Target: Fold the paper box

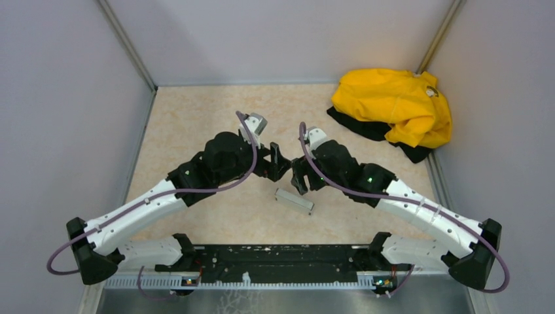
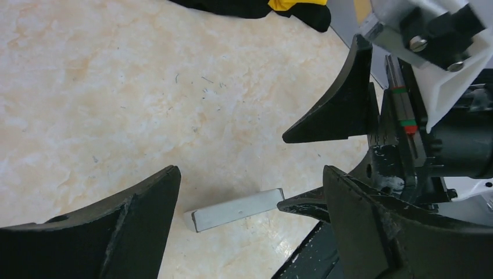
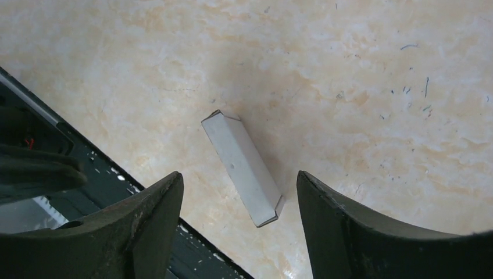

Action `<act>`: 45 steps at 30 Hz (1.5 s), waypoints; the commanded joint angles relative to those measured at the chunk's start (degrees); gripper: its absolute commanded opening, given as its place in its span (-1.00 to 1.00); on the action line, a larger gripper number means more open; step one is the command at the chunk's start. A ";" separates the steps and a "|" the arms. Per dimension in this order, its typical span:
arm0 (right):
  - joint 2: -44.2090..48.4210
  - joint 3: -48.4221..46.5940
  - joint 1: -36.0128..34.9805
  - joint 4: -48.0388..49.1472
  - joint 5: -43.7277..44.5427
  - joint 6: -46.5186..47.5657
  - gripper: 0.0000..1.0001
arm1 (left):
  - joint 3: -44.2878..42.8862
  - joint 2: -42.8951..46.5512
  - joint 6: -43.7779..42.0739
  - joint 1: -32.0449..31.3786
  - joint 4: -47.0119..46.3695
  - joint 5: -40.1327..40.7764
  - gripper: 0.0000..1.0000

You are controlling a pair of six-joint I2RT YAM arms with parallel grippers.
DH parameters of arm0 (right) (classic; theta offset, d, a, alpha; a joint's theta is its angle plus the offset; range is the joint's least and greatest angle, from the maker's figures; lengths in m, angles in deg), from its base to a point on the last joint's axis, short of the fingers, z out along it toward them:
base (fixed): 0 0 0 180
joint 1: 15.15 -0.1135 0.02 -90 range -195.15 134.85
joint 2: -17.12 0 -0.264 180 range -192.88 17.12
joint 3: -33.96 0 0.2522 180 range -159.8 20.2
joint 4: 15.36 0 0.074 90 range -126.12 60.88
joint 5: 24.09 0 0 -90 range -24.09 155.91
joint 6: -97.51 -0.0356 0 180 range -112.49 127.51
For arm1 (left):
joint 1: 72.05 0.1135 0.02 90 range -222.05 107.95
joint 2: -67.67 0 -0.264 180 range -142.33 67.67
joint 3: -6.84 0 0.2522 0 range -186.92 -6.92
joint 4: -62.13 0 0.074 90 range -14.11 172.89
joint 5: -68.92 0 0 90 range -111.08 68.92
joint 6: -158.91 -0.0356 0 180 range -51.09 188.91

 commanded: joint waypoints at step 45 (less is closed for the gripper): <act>-0.97 29.17 20.75 6.21 -19.21 -43.20 -1.00 | 15.79 -16.59 1.37 30.92 4.34 -39.36 -0.71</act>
